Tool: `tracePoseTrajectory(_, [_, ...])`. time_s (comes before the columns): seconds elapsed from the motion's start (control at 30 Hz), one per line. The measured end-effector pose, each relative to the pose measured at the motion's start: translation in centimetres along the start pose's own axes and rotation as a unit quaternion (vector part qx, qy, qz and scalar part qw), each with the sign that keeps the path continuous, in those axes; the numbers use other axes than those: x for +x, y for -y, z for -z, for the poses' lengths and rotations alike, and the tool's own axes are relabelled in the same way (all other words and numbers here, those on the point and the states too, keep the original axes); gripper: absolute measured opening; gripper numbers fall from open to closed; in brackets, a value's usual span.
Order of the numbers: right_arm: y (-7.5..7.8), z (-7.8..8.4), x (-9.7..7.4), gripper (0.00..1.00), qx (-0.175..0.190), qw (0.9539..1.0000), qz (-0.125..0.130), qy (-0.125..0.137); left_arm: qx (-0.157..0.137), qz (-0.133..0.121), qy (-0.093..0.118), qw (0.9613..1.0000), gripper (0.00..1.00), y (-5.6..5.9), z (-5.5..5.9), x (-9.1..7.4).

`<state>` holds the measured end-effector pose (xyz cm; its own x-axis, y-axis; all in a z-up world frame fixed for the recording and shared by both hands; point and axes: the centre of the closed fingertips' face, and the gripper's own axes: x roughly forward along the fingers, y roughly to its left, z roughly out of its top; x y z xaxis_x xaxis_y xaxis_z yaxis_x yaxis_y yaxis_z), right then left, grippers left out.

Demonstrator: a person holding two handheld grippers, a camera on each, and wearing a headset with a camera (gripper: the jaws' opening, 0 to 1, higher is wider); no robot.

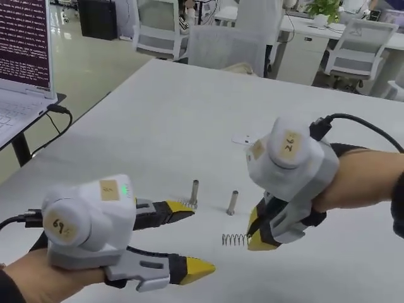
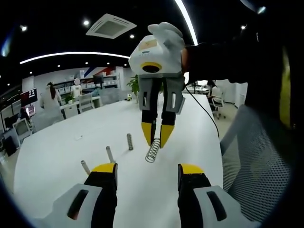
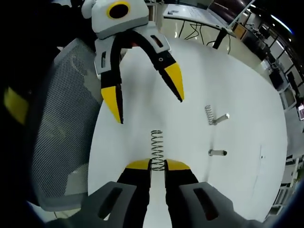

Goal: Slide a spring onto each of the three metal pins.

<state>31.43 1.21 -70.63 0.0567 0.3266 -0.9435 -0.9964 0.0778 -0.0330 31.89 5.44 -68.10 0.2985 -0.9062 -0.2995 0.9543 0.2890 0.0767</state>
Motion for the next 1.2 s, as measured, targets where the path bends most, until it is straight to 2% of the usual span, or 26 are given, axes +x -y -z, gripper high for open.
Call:
tracePoseTrajectory(0.23, [-0.6, -1.2, -0.3, 0.08, -0.016, 0.9999, -0.002, 0.004, 0.018, 0.018, 0.006, 0.9997, 0.34, 0.9, -0.7, 0.3])
tracePoseTrajectory(0.47, [-1.0, -2.1, -0.7, 0.08, -0.028, 0.9996, -0.001, 0.008, 0.036, 0.03, 0.005, 0.9989, 0.19, 1.4, -0.8, 0.5])
tracePoseTrajectory(0.63, [-1.1, -2.2, -0.7, 0.08, -0.032, 0.9994, 0.0, 0.008, 0.038, 0.037, 0.008, 0.9986, 0.09, 1.6, -0.9, 0.5])
tracePoseTrajectory(0.83, [-1.5, -2.2, -0.8, 0.08, -0.037, 0.9993, -0.003, 0.006, 0.051, 0.039, 0.002, 0.9979, 0.04, 1.7, -0.7, 0.6])
tracePoseTrajectory(1.2, [-1.6, -3.3, -1.9, 0.08, -0.048, 0.9987, 0.004, 0.017, 0.063, 0.036, -0.009, 0.9973, 0.03, 1.6, -0.2, 0.6])
